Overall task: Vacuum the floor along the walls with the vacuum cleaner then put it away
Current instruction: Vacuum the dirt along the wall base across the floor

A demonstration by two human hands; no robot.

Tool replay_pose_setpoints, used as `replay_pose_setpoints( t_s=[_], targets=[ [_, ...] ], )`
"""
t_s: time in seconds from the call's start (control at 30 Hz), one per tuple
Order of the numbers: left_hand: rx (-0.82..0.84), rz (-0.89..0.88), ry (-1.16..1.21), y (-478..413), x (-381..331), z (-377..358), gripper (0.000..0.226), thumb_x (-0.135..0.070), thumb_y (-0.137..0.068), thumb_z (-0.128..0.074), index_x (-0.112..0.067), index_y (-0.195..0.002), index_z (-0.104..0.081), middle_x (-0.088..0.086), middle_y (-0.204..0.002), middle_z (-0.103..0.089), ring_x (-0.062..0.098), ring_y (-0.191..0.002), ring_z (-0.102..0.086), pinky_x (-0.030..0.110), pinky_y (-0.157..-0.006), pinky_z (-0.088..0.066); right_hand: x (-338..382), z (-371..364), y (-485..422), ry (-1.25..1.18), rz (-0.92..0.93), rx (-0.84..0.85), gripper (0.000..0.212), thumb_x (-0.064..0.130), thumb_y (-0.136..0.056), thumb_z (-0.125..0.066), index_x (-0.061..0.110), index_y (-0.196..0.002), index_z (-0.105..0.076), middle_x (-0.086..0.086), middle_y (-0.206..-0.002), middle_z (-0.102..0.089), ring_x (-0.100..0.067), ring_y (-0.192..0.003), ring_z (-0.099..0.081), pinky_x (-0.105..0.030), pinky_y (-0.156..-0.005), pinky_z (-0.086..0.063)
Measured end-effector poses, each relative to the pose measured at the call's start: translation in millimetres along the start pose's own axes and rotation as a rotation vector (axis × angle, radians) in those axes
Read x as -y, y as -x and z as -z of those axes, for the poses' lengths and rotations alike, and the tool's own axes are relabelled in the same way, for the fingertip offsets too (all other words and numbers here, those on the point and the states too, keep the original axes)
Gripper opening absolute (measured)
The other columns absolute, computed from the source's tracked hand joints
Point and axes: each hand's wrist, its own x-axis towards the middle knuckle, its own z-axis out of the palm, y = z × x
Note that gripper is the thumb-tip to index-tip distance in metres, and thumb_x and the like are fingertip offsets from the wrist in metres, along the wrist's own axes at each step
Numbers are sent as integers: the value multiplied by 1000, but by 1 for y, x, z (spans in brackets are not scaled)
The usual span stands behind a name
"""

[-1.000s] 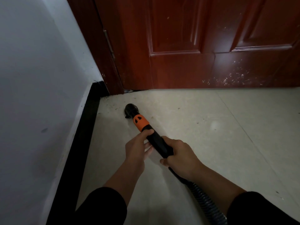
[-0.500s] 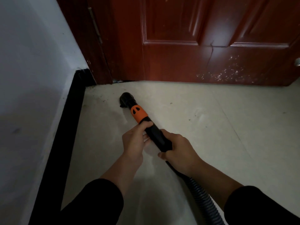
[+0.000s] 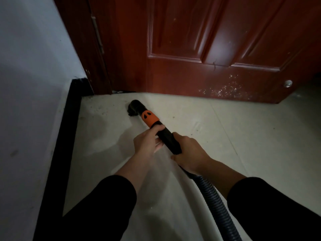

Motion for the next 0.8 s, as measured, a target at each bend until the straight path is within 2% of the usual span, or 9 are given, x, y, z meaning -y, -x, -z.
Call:
replay_pose_setpoints(
  t_s=[0.1,0.27,0.4,0.57,0.7,0.8],
  targets=[
    [8,3,0,-2,1,-5,17,-10,-72,-82,-7,-78,-67,1,-66,-70,10,-57,-70,20,-50,-54,-4,-2,0,6,4,-25,27,4,-79,-57,15,-98,-41,-4,-78,-51,-23,-66,-49,-24,-47,-28],
    [18,-5,-50,-13,-4,-6,17,-11,-72,-82,-6,-81,-68,0,-61,-71,11,-59,-71,19,-49,-54,-4,-9,-8,-23,30,-43,38,3,-83,-53,12,-118,-42,-4,-82,-48,-20,-66,-46,-22,-48,-25],
    [17,-17,-89,-21,-10,-3,18,-13,-73,-82,-8,-82,-68,5,-77,-72,14,-73,-72,20,-52,-55,-3,-12,-17,-48,49,-42,40,4,-85,-54,11,-121,-41,-6,-86,-51,-20,-68,-48,-21,-48,-27],
    [12,-33,-100,-26,-15,-4,19,-12,-74,-81,-7,-85,-66,6,-84,-71,15,-73,-71,21,-53,-56,-2,-12,-25,-40,69,-38,39,6,-86,-54,13,-122,-40,-6,-89,-50,-20,-72,-48,-21,-49,-27],
    [-2,-56,-103,-33,-19,-5,19,-13,-75,-81,-7,-86,-67,7,-88,-71,16,-77,-71,20,-52,-55,-1,-11,-33,-52,89,-33,42,7,-88,-55,12,-125,-38,-9,-96,-54,-21,-77,-51,-24,-57,-33],
    [0,-72,-108,-38,-23,-2,18,-14,-76,-80,-8,-87,-67,6,-88,-71,14,-76,-71,21,-54,-57,1,-12,-40,-71,105,-24,43,7,-88,-56,11,-127,-38,-9,-97,-54,-21,-77,-50,-22,-54,-32]
  ],
)
